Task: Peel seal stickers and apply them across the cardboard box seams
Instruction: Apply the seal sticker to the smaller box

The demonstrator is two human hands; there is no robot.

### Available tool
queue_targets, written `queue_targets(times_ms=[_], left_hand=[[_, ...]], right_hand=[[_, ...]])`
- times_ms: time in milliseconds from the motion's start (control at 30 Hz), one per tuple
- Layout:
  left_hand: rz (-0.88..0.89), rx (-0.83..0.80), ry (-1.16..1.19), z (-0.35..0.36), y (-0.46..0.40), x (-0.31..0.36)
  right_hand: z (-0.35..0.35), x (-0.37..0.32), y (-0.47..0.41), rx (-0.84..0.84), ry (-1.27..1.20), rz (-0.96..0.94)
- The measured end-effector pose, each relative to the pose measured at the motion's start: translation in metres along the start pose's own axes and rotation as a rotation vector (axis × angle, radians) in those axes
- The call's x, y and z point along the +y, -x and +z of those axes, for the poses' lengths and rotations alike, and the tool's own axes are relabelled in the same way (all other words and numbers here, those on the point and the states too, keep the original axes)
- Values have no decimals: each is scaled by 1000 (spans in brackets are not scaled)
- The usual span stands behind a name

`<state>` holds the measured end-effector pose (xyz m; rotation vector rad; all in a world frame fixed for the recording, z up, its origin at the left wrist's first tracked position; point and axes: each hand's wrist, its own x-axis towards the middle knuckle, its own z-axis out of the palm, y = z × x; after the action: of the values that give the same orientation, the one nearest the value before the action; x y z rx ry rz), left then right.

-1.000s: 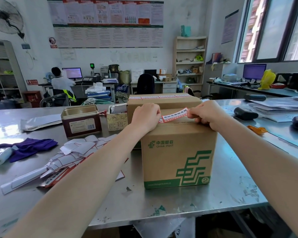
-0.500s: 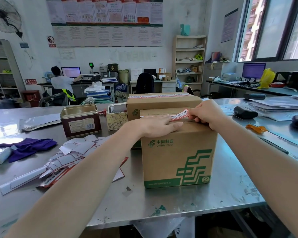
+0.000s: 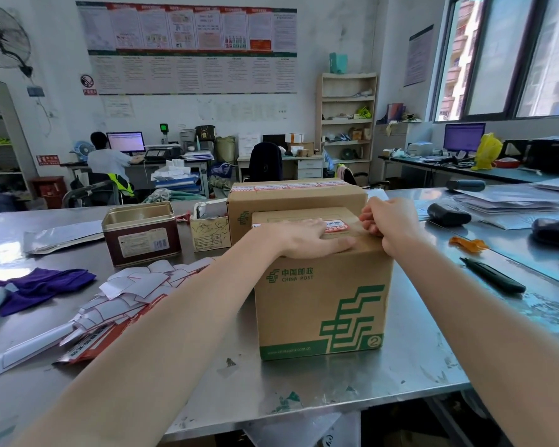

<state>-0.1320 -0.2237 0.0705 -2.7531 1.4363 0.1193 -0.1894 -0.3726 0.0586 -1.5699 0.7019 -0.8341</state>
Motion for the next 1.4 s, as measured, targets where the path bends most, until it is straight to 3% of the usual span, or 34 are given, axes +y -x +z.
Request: queue_targets(times_ms=[300, 500, 667, 800, 1067, 1267, 1400], left_hand=[[106, 9, 91, -2, -18, 8], [130, 25, 136, 3, -6, -11], [56, 67, 173, 8, 8, -30], [-3, 217, 239, 18, 21, -41], [-45, 571, 506, 45, 57, -74], [-285, 645, 553, 63, 91, -123], [-452, 588, 574, 84, 112, -157]], right_hand=[[-1, -2, 7, 1, 86, -117], [3, -1, 17, 31, 400, -425], [15, -1, 26, -259, 858, -538], [20, -5, 39, -305, 974, -546], [48, -8, 98, -363, 861, -659], [105, -9, 142, -503, 739, -776], [148, 11, 164, -639, 696, -807]])
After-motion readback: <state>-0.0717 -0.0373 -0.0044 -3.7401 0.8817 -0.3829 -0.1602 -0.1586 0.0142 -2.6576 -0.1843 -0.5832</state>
